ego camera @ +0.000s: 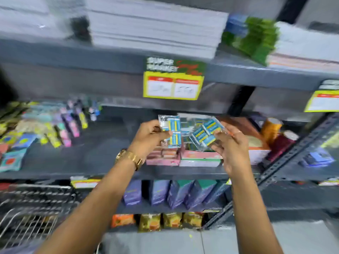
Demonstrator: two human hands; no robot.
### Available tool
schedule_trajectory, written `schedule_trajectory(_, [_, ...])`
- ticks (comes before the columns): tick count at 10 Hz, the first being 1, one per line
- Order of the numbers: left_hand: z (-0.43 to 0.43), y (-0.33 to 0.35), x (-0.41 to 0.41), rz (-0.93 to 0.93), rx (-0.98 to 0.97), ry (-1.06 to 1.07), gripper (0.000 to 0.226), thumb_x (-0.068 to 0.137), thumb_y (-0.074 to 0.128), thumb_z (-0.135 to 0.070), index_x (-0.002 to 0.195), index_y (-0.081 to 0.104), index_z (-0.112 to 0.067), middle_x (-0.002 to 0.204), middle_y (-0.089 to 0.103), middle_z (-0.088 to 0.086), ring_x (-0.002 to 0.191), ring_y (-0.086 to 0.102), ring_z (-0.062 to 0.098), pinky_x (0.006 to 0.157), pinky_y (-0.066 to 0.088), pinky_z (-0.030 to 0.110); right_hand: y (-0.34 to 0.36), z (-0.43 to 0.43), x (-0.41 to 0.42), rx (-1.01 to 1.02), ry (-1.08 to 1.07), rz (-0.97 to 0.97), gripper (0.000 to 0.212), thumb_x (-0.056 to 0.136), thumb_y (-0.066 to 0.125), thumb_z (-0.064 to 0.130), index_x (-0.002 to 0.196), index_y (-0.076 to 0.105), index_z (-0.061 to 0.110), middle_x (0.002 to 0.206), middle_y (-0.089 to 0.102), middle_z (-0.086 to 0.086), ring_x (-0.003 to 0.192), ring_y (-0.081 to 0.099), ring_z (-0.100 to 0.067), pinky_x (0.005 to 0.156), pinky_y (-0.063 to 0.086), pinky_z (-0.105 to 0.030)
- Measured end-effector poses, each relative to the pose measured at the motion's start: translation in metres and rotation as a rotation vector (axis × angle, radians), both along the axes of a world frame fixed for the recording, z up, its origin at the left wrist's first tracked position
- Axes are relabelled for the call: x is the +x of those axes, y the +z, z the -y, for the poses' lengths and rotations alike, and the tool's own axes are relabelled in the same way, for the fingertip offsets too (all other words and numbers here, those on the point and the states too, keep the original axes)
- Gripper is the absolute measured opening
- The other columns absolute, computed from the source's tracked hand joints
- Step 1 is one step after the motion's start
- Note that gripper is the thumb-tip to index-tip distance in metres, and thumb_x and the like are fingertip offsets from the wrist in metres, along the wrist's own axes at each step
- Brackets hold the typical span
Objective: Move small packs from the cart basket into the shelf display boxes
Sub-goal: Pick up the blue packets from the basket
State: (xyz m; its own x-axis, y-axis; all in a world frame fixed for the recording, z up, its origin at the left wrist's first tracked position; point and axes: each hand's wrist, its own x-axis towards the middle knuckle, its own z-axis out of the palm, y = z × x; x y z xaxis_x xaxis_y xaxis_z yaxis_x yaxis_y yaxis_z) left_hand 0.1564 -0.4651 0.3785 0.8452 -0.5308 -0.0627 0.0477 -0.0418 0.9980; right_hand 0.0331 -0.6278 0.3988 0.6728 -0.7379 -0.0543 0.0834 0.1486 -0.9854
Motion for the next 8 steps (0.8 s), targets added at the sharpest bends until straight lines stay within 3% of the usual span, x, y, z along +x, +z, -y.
schedule_trajectory(1, [0.075,-0.010,0.012,0.084,0.181,-0.028,0.037,0.070,0.077,-0.006,0.096,0.051,-0.012,0.066,0.060,0.008,0.059,0.063,0.014,0.057,0.055,0.024,-0.027,0.060,0.000,-0.039,-0.152,-0.157,0.031,0.082,0.051,-0.006,0.092,0.048,0.023,0.079,0.058,-0.010,0.056,0.055,-0.019,0.052,0.052,-0.029])
schedule_trajectory(2, [0.108,-0.016,0.016,0.234,0.403,-0.059,0.071,0.060,0.074,-0.023,0.124,0.043,-0.014,0.101,0.065,0.018,0.093,0.066,0.031,0.083,0.057,0.044,-0.058,0.081,0.010,-0.141,-0.149,-0.315,0.024,0.074,0.055,0.001,0.078,0.050,0.024,0.090,0.065,-0.024,0.070,0.063,-0.033,0.066,0.058,-0.050])
schedule_trajectory(3, [0.127,-0.023,0.013,0.565,0.852,-0.155,0.057,0.078,0.071,-0.020,0.130,0.049,-0.013,0.130,0.060,0.017,0.120,0.056,0.035,0.099,0.049,0.041,-0.071,0.079,0.022,-0.424,-0.153,-0.469,0.023,0.079,0.057,0.001,0.089,0.068,0.019,0.096,0.071,-0.024,0.087,0.068,-0.040,0.080,0.057,-0.048])
schedule_trajectory(4, [0.129,-0.023,0.010,0.726,1.070,-0.213,0.048,0.082,0.069,-0.025,0.128,0.054,-0.019,0.142,0.046,0.015,0.132,0.039,0.037,0.105,0.041,0.044,-0.069,0.080,0.024,-0.746,-0.168,-0.714,0.020,0.084,0.059,0.011,0.100,0.071,0.010,0.098,0.073,-0.019,0.092,0.067,-0.037,0.078,0.054,-0.037])
schedule_trajectory(5, [0.122,-0.023,0.014,0.808,1.204,-0.276,0.043,0.080,0.070,-0.032,0.121,0.061,-0.025,0.147,0.033,0.010,0.136,0.022,0.039,0.110,0.031,0.049,-0.071,0.080,0.026,-0.969,-0.175,-0.955,0.021,0.090,0.053,0.020,0.099,0.069,0.009,0.100,0.071,-0.016,0.096,0.065,-0.034,0.077,0.053,-0.036])
schedule_trajectory(6, [0.117,-0.023,0.014,0.806,1.207,-0.325,0.043,0.078,0.071,-0.039,0.118,0.063,-0.027,0.141,0.041,0.009,0.133,0.026,0.037,0.109,0.033,0.048,-0.078,0.073,0.021,-1.058,-0.145,-0.983,0.026,0.092,0.049,0.029,0.095,0.069,0.014,0.095,0.072,-0.012,0.097,0.064,-0.031,0.076,0.052,-0.035])
schedule_trajectory(7, [0.107,-0.016,0.012,0.840,1.193,-0.342,0.053,0.079,0.068,-0.044,0.126,0.056,-0.024,0.145,0.035,0.010,0.134,0.024,0.037,0.109,0.033,0.048,-0.073,0.063,0.017,-1.078,-0.131,-0.930,0.030,0.094,0.046,0.035,0.096,0.069,0.017,0.098,0.072,-0.007,0.093,0.064,-0.029,0.074,0.051,-0.033])
schedule_trajectory(8, [0.100,-0.005,-0.009,0.934,1.097,-0.335,0.056,0.086,0.060,-0.042,0.135,0.043,-0.021,0.152,0.026,0.012,0.138,0.022,0.038,0.112,0.032,0.049,-0.055,0.055,0.005,-1.067,-0.199,-0.674,0.025,0.093,0.051,0.034,0.100,0.070,0.020,0.106,0.070,-0.002,0.086,0.066,-0.025,0.069,0.049,-0.029])
